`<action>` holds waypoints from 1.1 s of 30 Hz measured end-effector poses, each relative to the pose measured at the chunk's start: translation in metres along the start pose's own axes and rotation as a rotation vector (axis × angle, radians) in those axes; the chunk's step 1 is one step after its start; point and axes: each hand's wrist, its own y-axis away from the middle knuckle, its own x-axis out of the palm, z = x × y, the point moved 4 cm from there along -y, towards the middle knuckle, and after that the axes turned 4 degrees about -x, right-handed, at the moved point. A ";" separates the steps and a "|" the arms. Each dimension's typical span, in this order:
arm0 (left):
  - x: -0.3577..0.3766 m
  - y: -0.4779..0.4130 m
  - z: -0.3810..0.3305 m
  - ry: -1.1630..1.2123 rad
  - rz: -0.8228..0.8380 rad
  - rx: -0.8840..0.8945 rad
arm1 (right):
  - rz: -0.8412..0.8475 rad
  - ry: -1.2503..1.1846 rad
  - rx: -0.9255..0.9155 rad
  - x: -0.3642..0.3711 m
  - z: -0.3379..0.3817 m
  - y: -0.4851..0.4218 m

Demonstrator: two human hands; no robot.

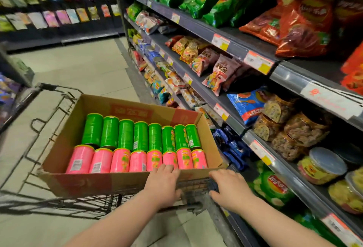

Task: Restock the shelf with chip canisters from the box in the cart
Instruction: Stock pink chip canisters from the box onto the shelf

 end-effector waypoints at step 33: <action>0.031 -0.033 0.261 0.317 0.215 -0.290 | 0.285 -0.130 -0.023 0.036 0.157 -0.228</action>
